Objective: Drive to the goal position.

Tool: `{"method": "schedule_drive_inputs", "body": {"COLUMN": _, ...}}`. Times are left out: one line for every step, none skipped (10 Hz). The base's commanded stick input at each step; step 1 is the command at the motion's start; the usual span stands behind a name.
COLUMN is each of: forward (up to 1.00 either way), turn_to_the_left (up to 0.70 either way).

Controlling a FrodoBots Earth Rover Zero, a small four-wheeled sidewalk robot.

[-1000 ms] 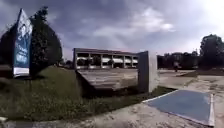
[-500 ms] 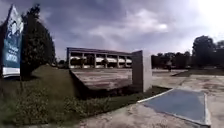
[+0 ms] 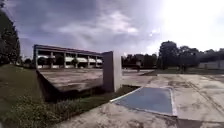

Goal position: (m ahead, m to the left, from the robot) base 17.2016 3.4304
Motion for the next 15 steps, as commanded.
{"method": "schedule_drive_inputs", "body": {"forward": 0.00, "turn_to_the_left": 0.00}}
{"method": "schedule_drive_inputs", "body": {"forward": 0.00, "turn_to_the_left": 0.00}}
{"method": "schedule_drive_inputs", "body": {"forward": 0.00, "turn_to_the_left": 0.00}}
{"method": "schedule_drive_inputs", "body": {"forward": 0.00, "turn_to_the_left": 0.00}}
{"method": "schedule_drive_inputs", "body": {"forward": 0.00, "turn_to_the_left": 0.00}}
{"method": "schedule_drive_inputs", "body": {"forward": 0.00, "turn_to_the_left": -0.14}}
{"method": "schedule_drive_inputs", "body": {"forward": 0.00, "turn_to_the_left": -0.49}}
{"method": "schedule_drive_inputs", "body": {"forward": 0.00, "turn_to_the_left": -0.70}}
{"method": "schedule_drive_inputs", "body": {"forward": 0.00, "turn_to_the_left": -0.70}}
{"method": "schedule_drive_inputs", "body": {"forward": 0.00, "turn_to_the_left": -0.70}}
{"method": "schedule_drive_inputs", "body": {"forward": 0.00, "turn_to_the_left": -0.70}}
{"method": "schedule_drive_inputs", "body": {"forward": 0.00, "turn_to_the_left": -0.70}}
{"method": "schedule_drive_inputs", "body": {"forward": 0.00, "turn_to_the_left": -0.45}}
{"method": "schedule_drive_inputs", "body": {"forward": 0.00, "turn_to_the_left": -0.10}}
{"method": "schedule_drive_inputs", "body": {"forward": 0.00, "turn_to_the_left": 0.00}}
